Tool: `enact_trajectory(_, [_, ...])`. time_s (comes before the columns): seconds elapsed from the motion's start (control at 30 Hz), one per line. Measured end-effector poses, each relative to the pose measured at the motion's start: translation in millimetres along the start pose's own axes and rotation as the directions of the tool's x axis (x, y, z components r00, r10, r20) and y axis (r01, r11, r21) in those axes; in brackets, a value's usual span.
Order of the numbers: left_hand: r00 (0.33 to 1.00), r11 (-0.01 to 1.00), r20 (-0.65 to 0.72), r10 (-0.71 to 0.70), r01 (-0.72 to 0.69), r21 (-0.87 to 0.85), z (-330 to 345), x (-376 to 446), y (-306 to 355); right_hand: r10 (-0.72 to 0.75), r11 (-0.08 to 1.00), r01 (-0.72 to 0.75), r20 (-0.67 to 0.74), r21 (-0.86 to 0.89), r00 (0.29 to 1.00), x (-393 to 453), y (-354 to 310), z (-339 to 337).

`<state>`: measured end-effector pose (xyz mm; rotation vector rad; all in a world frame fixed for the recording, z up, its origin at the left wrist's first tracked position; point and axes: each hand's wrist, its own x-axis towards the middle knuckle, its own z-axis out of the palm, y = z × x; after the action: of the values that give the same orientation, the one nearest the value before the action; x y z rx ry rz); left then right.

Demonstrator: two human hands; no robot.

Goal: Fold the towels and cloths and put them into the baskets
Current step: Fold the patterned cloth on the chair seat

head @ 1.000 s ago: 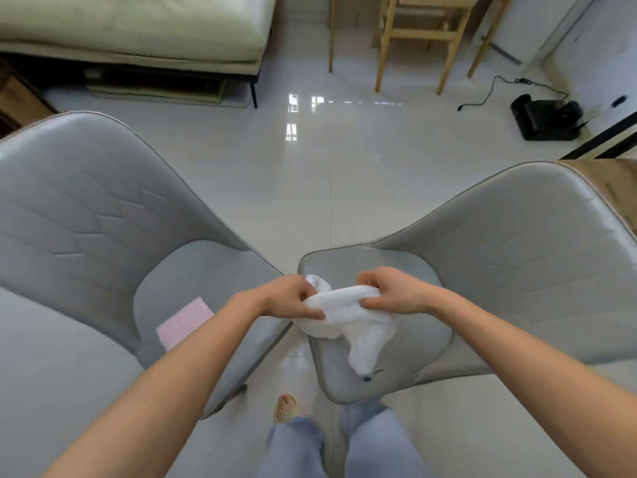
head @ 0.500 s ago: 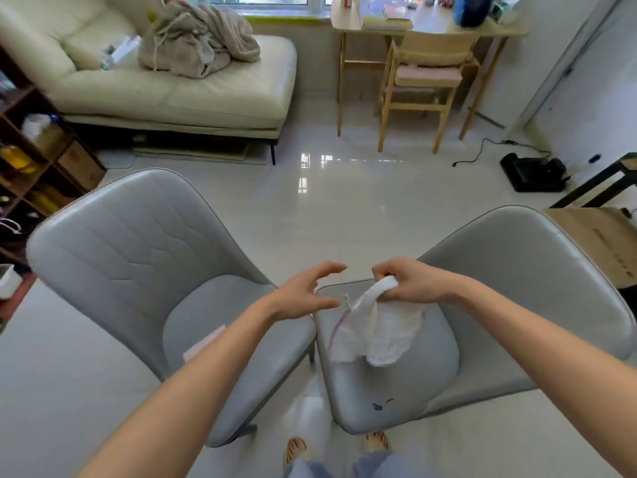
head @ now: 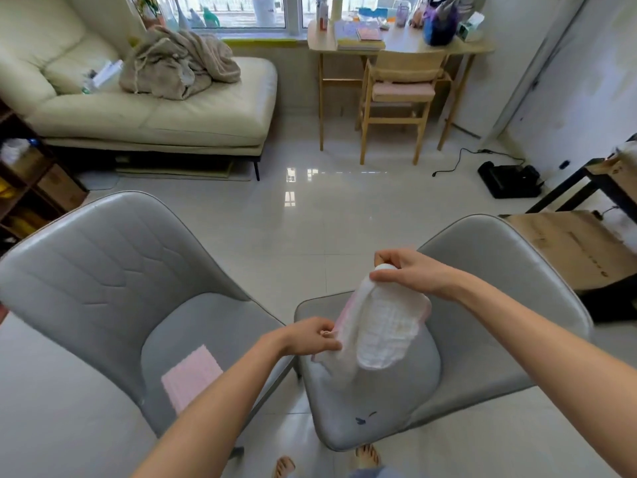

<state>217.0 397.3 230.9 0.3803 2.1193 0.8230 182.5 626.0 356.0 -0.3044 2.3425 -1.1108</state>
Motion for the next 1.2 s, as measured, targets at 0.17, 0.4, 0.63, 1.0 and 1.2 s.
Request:
enact_trajectory(0.17, [0.985,0.977,0.010,-0.173,0.170,0.130,11.4,-18.7,-31.5,-0.058,0.995,0.005,-0.518,-0.102,0.853,14.2,30.9,-22.1])
enact_trajectory(0.4, [0.848,0.884,-0.278,-0.450,0.467,-0.008,-7.1,-49.0,-82.5,0.018,0.840,-0.195,-0.334,-0.505,0.942,24.4,84.0,-13.1])
enact_trajectory(0.63, [0.877,0.735,-0.136,-0.460,0.291,-0.612,-25.4,-70.5,-93.2,0.070,0.613,-0.180,-0.174,-0.769,0.982,25.6,101.0,22.6])
enact_trajectory(1.0, [0.810,0.258,-0.217,-0.545,-0.084,-0.962,-18.3,-56.3,-70.9,0.430,0.879,-0.431,-0.053,-0.204,0.901,17.0,103.4,59.5])
enact_trajectory(1.2, [0.834,0.192,-0.219,-0.506,-0.139,-0.972,-10.8,-49.6,-53.8,0.468,0.882,-0.467,-0.245,0.066,0.849,17.5,99.5,68.2])
